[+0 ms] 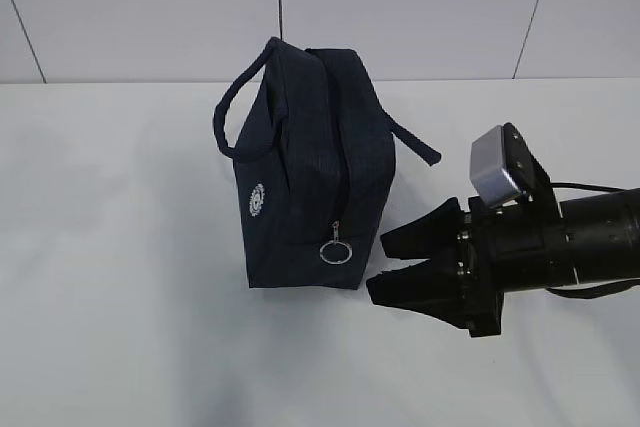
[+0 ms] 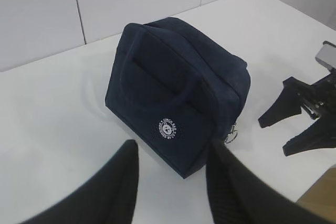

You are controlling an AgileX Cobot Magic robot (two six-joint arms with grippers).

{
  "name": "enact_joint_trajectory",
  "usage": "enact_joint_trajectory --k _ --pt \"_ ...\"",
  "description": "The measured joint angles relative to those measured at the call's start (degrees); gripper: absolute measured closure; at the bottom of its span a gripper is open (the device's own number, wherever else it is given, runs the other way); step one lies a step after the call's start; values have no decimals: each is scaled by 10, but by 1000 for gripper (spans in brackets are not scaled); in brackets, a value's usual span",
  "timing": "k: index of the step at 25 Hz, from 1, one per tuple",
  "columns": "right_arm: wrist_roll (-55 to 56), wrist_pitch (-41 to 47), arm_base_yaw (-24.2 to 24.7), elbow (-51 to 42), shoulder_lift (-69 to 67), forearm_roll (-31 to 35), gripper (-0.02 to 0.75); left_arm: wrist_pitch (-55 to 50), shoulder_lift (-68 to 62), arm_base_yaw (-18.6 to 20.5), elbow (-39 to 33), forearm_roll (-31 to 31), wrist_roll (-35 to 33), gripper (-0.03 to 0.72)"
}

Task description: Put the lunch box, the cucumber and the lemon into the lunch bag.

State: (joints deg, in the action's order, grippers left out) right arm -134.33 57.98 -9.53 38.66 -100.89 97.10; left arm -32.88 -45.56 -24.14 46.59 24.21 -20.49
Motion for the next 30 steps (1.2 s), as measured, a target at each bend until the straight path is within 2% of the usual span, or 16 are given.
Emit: enact_joint_trajectory --k 5,19,30 --pt "-3 9 0 37 -46 7 231 5 0 0 0 -2 0 379" --pt "-59 27 -2 52 -103 46 230 10 0 0 0 -16 0 379" --pt "-95 0 -44 54 -103 62 229 11 0 0 0 -25 0 379"
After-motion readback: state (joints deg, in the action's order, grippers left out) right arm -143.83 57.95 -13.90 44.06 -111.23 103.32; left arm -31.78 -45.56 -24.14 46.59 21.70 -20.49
